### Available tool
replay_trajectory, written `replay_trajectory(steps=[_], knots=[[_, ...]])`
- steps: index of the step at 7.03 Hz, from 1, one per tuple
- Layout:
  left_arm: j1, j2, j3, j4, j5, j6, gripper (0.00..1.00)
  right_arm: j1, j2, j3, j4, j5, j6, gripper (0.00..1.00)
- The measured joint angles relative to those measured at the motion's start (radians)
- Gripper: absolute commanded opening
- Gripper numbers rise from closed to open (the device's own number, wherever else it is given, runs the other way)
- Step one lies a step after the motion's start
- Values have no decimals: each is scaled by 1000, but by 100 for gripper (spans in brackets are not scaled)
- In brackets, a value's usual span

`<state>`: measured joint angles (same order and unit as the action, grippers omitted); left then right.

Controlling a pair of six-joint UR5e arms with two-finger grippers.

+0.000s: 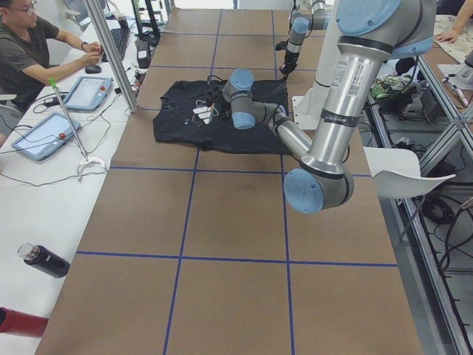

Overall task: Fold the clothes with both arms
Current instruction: 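Move the left gripper down to the other hem corner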

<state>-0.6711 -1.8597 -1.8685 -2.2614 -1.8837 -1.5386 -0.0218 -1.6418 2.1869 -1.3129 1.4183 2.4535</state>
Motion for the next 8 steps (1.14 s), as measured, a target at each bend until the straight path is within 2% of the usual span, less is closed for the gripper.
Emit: replay_trajectory(steps=[1,3,4,6,7,8], knots=[[39,59,-39,18,7,-40,82,1,-8,13,0,4,0,0],[132,258,-182,29,37,-112,82,3,-19,43,1,7,-1,0],[194,326,-224,29,70,-192,82,3,-20,54,1,8,-2,0],[358,388,-251,29,188,-356,73,3,-21,60,1,7,-1,0],[423,403,-252,30,231,-415,65,2,-21,61,1,7,-1,0],[469,413,-247,30,254,-455,63,3,-21,61,1,7,-1,0]])
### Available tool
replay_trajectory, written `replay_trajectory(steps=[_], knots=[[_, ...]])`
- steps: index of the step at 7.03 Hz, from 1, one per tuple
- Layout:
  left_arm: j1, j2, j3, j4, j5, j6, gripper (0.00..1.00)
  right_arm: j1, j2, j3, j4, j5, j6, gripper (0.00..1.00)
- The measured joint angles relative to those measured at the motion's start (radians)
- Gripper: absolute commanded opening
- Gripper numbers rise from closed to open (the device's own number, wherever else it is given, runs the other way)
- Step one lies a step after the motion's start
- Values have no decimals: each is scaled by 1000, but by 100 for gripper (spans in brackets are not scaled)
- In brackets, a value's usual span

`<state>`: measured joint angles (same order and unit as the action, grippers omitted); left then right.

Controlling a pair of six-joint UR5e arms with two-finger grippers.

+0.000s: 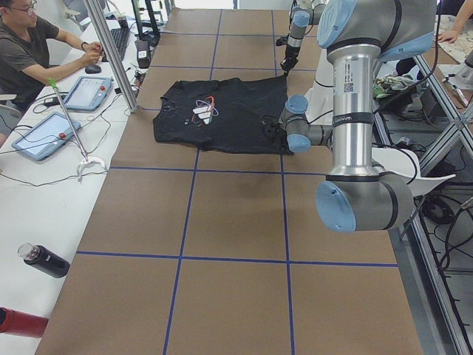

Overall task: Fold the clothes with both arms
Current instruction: 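Move the left gripper down to the other hem corner, then grasp both hem corners with the left and right grippers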

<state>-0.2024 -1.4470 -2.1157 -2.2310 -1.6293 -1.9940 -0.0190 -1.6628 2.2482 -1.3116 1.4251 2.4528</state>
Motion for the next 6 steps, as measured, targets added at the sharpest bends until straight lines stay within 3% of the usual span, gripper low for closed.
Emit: replay_trajectory(steps=[6], knots=[[105,11,41,2,31,-45,57,-1,3,0,0,-2,0,0]])
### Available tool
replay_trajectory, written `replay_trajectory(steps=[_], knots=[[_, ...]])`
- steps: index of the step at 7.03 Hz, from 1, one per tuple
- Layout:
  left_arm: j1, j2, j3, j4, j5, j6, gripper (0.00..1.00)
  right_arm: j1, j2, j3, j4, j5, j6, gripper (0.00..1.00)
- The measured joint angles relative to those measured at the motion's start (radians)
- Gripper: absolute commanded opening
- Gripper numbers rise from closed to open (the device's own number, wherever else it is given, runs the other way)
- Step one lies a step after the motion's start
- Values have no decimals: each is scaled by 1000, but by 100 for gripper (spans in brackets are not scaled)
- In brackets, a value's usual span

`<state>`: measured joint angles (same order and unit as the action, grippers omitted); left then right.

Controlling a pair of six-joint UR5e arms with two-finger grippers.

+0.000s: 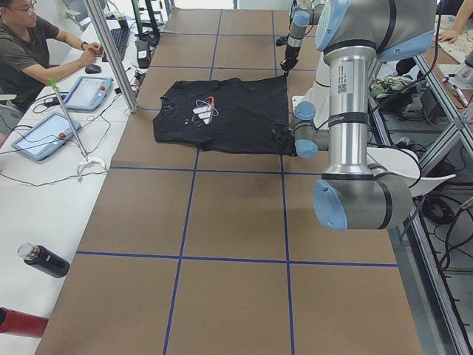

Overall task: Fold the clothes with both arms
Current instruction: 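Grasp both hem corners with the left and right grippers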

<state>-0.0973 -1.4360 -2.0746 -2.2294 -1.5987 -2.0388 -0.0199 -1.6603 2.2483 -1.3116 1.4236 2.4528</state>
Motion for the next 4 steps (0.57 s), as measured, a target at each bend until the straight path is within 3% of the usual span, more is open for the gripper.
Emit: replay_trajectory(steps=[4], knots=[[33,4,9,2,20,-20,47,0,0,0,0,-1,0,0]])
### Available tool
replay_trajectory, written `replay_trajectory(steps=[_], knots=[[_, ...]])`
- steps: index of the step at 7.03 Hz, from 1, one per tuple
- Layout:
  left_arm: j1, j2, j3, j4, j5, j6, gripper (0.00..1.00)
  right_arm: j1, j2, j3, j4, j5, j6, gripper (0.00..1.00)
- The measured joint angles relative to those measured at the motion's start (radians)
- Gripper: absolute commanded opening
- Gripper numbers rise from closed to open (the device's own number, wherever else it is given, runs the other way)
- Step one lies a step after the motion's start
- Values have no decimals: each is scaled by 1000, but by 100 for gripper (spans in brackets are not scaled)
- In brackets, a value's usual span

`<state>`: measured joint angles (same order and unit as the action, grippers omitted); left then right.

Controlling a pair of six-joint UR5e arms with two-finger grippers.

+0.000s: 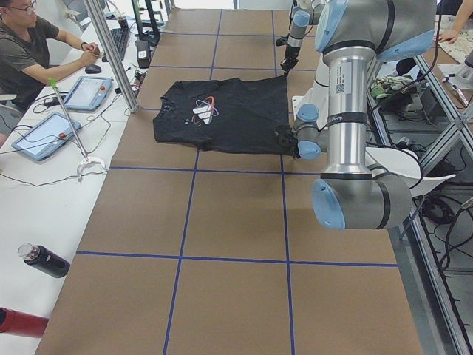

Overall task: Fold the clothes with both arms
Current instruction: 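Grasp both hem corners with the left and right grippers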

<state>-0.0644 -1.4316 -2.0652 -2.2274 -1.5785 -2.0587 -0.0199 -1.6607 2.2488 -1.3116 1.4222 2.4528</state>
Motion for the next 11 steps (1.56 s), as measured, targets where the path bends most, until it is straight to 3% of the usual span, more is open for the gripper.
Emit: replay_trajectory(steps=[2,6,11], knots=[[5,-2,2,0,14,-4,2,-1,0,-1,0,-1,0,0],[9,-1,-3,0,21,-3,0,-1,1,0,0,-3,0,0],[3,44,-114,2,18,-1,0,3,0,22,-1,0,0,0]])
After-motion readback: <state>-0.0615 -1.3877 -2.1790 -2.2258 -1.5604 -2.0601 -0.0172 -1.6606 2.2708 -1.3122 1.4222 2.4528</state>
